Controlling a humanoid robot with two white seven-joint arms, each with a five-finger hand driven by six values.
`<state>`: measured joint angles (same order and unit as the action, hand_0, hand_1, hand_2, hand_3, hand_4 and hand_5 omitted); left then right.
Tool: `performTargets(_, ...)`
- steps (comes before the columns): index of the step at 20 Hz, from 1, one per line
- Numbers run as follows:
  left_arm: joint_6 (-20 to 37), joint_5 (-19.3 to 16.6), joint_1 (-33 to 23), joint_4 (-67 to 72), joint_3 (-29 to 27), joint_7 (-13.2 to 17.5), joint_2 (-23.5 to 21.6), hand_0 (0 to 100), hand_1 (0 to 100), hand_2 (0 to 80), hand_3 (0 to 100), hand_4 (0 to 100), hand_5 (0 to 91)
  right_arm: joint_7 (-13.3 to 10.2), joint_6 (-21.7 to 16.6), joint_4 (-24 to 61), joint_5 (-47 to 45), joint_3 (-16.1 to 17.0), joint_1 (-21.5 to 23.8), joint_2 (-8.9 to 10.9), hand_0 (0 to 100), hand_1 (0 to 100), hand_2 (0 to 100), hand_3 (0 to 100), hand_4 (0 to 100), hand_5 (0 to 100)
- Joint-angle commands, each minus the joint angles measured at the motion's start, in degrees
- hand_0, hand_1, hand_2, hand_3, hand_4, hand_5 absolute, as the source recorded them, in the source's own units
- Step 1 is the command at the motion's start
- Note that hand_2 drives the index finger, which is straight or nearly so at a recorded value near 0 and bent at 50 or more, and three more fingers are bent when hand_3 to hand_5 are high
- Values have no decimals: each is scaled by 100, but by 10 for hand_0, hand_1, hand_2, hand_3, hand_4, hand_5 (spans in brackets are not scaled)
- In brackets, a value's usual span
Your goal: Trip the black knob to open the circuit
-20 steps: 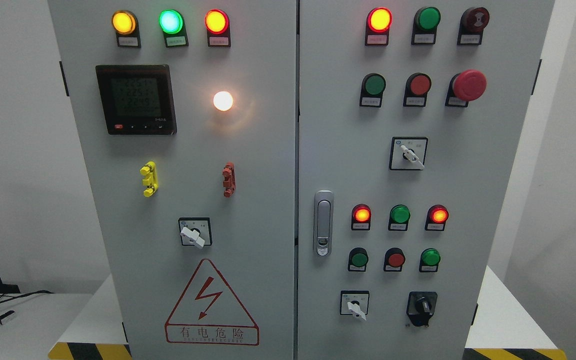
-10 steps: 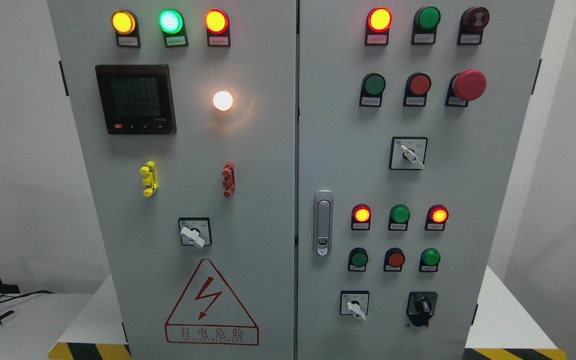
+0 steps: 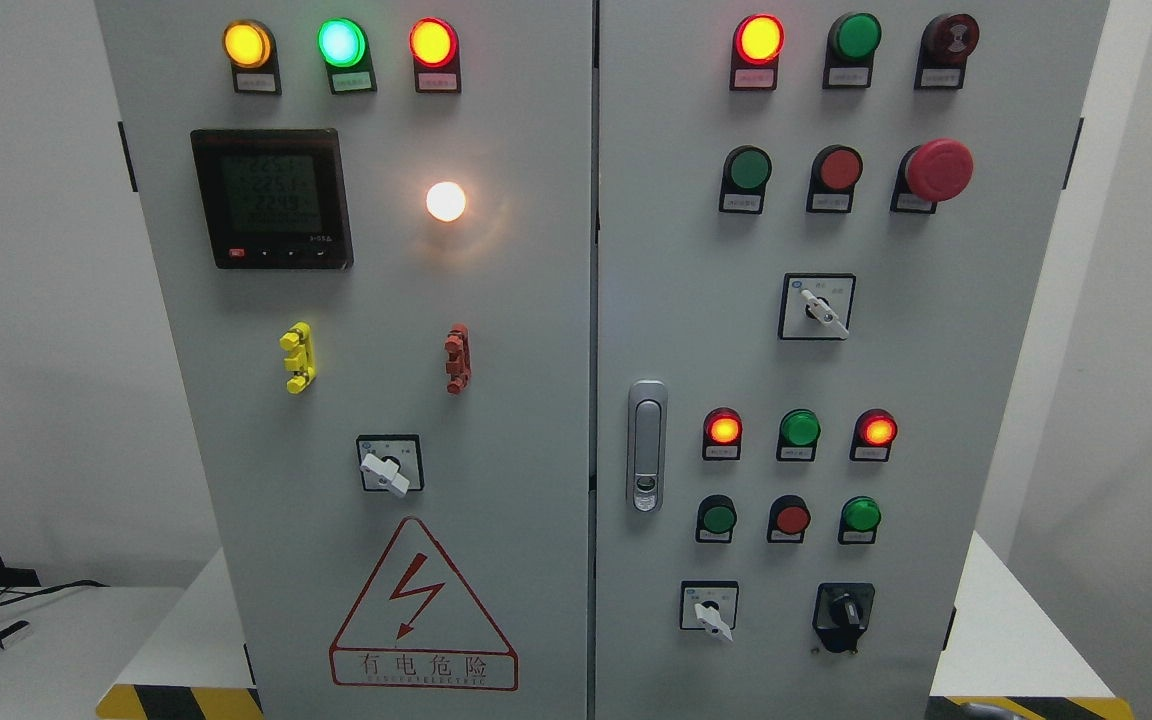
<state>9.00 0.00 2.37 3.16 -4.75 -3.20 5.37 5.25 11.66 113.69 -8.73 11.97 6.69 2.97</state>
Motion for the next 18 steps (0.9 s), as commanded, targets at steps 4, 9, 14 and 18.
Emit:
performTargets(4,-3,-176,0,0,0,3,-1,120,389,0,0,0,0,-94,-6,-399,240,-572,-291,-16,189,688,412,1000,1000,964)
performTargets(9,-3,-176,0,0,0,3,-1,120,389,0,0,0,0,-261,135,-768,320,-713,-774,-16,221,674,411,1000,1000,964)
performTargets(14,-3,-176,0,0,0,3,-1,120,389,0,0,0,0,-270,135,-971,328,-740,-889,-25,248,670,412,1000,1000,963)
performTargets(18,-3,-176,0,0,0,3,-1,120,389,0,0,0,0,-279,135,-1077,328,-740,-977,-34,261,668,412,1000,1000,963)
